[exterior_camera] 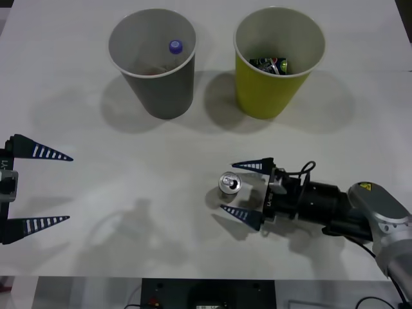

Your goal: Put the can into the green bin and the plastic bottle into the gray bin

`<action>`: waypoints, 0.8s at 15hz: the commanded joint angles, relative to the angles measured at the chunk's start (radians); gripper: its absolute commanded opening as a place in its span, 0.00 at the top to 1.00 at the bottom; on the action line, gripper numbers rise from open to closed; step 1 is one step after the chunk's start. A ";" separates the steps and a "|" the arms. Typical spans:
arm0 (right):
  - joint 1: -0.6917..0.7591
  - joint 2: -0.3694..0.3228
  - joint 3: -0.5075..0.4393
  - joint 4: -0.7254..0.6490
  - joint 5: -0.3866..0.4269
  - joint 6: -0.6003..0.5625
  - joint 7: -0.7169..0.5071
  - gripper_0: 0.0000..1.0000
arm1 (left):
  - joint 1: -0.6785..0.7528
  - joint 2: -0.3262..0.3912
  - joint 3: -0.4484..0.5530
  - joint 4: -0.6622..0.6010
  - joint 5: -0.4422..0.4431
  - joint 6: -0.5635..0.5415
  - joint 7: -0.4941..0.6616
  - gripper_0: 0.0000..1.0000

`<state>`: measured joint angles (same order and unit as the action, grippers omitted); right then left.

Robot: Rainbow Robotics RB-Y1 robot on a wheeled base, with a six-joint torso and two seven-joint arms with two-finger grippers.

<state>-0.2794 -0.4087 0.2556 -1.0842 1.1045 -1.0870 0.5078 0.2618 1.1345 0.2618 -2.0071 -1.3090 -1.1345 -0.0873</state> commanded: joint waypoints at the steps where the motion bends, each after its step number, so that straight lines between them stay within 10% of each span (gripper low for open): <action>1: -0.009 0.011 0.020 0.000 0.000 0.021 0.002 0.00 | 0.000 0.000 0.000 0.000 0.000 0.000 0.000 0.00; 6: -0.015 0.016 0.034 0.000 -0.002 0.047 0.005 0.00 | 0.000 0.000 0.000 0.000 0.000 0.000 0.000 0.00; 7: -0.015 0.016 0.036 0.000 -0.002 0.052 0.005 0.13 | 0.000 0.000 0.000 0.000 0.000 0.000 0.000 0.00; 9: -0.015 0.018 0.037 0.000 -0.003 0.056 0.003 0.90 | 0.000 0.000 0.000 0.000 0.000 0.000 0.000 0.00; 12: -0.020 0.016 0.047 0.000 -0.005 0.058 0.000 1.00 | 0.000 0.000 0.000 0.000 0.000 0.000 0.000 0.00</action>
<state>-0.2989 -0.3923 0.3009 -1.0843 1.1009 -1.0293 0.5089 0.2618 1.1345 0.2618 -2.0071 -1.3090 -1.1345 -0.0873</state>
